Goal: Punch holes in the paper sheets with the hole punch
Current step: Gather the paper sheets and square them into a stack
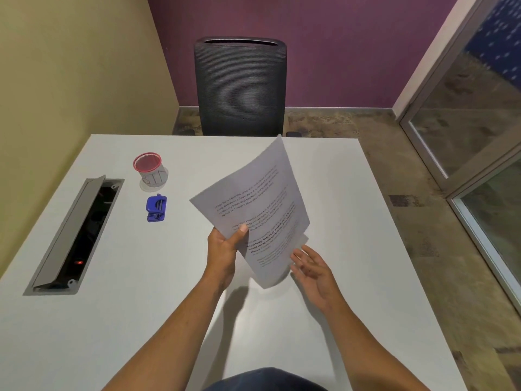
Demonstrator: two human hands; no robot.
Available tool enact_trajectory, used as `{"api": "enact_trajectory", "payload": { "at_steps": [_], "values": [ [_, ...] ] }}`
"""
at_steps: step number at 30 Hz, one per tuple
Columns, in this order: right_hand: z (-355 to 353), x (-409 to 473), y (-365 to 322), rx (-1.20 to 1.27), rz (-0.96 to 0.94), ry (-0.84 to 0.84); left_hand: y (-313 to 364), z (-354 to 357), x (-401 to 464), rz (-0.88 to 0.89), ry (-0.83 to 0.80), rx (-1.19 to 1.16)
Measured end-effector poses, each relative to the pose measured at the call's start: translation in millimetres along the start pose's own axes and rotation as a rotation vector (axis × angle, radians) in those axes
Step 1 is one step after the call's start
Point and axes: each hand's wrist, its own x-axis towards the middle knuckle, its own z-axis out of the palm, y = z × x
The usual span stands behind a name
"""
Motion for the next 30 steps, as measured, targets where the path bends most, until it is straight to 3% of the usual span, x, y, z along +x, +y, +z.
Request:
{"api": "enact_trajectory", "payload": {
  "at_steps": [4, 10, 14, 24, 30],
  "values": [
    [7, 9, -2, 0.110, 0.029, 0.078, 1, 0, -3, -0.012, -0.030, -0.030],
    [19, 1, 10, 0.133, 0.168, -0.057, 0, -4, -7, -0.026, -0.107, 0.039],
    [21, 1, 13, 0.140, 0.110, -0.066, -2, -7, -7, -0.054, -0.131, 0.057],
    [-8, 0, -11, -0.113, -0.068, 0.006, -8, -26, -8, -0.097, -0.116, 0.053],
    [-34, -10, -28, -0.322, -0.123, 0.122, -19, -59, -4, -0.148, 0.020, 0.110]
  ]
}}
